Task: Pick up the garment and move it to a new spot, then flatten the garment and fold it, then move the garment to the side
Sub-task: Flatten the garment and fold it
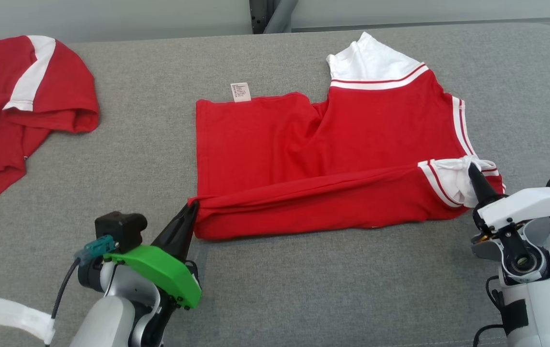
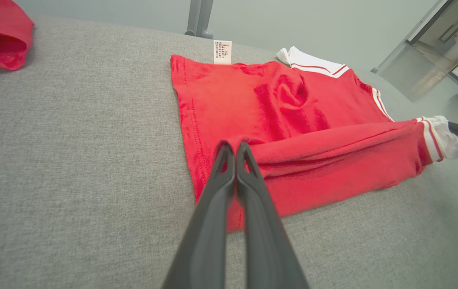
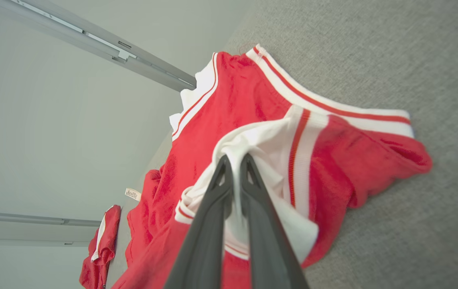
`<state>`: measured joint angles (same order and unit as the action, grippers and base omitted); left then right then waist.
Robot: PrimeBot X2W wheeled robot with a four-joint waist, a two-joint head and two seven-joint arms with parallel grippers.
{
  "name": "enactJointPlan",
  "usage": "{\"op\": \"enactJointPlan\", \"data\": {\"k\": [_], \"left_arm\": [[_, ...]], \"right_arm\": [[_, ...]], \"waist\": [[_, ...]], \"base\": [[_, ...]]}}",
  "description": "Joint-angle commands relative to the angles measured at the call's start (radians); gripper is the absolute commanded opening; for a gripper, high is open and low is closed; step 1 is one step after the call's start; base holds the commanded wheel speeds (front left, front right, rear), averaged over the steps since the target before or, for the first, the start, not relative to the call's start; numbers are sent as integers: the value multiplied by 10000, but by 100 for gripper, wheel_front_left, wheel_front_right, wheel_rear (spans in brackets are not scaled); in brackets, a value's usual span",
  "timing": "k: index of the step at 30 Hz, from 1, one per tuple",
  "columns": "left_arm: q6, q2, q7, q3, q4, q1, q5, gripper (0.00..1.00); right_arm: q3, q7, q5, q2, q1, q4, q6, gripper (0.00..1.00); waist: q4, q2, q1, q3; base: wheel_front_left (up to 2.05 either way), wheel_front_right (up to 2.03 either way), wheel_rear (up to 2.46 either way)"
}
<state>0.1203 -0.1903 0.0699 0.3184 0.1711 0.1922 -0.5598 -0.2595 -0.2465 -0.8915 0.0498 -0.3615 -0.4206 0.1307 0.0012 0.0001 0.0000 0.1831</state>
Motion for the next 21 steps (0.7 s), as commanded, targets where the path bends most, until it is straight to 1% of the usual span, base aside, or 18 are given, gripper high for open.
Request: {"op": "enactJointPlan", "data": {"k": [1,4,5,6,7,8,10,12,13,14,15,16,17,19,20,21], "left_arm": [[25,39,-23,40,219,356,-3,0],[63,160,-80,284,1086,979,-50,0],[76,196,-80,366,1359,1175,-75,0],[87,222,-133,466,1604,1381,-100,0],[106,213,-209,655,2119,1718,-47,0],[96,200,-270,763,2334,1867,-1,0],[103,238,-402,872,2758,2078,-63,0],[109,236,-542,941,3067,2236,-99,1],[110,231,-640,959,3200,2287,-131,18],[108,228,-757,945,3320,2321,-162,43],[103,183,-854,958,3418,2329,-150,77],[104,144,-1008,970,3500,2326,-113,100],[105,112,-1210,946,3542,2287,-71,100],[17,80,-1625,881,3567,2028,-11,100],[-92,32,-1910,820,3502,1861,43,100],[-92,32,-1910,820,3502,1861,43,100]], "right_arm": [[-39,-23,160,26,-219,-244,-3,0],[-158,118,488,25,-774,-1132,-1,0],[-153,173,595,24,-937,-1369,-1,2],[-142,230,643,27,-1097,-1556,-1,18],[-12,430,717,26,-1345,-1716,1,61],[91,590,733,21,-1405,-1693,1,100],[255,749,627,21,-1405,-1758,1,100],[520,965,858,27,-1352,-1440,1,100],[673,1107,1073,25,-1237,-1163,1,100],[839,1307,1502,23,-1058,-737,1,100],[1023,1552,2068,48,-854,-253,1,100],[1187,1874,2813,233,-577,278,-1,100],[1313,2221,3618,463,-276,812,-4,100],[1528,2738,4990,606,317,1825,-3,100],[1546,2925,5473,599,582,2234,1,100],[1546,2925,5473,599,582,2234,1,100]], "waist": [[60,-1,0,47],[96,-1,0,64],[94,-1,0,72],[89,-1,0,82],[60,-1,0,96],[30,-1,0,98],[-38,-1,0,70],[-112,-1,0,28],[-142,-1,0,6],[-172,-1,0,-32],[-200,-1,0,-72],[-222,-1,0,-119],[-247,-1,0,-189],[-340,-1,0,-326],[-402,-1,0,-397],[-402,-1,0,-397]], "base": [[0,0,0],[0,0,0],[0,0,0],[0,0,0],[0,0,0],[0,0,0],[0,0,0],[0,0,0],[0,0,0],[0,0,0],[0,0,0],[0,0,0],[0,0,0],[0,0,0],[0,0,0],[0,0,0]]}}
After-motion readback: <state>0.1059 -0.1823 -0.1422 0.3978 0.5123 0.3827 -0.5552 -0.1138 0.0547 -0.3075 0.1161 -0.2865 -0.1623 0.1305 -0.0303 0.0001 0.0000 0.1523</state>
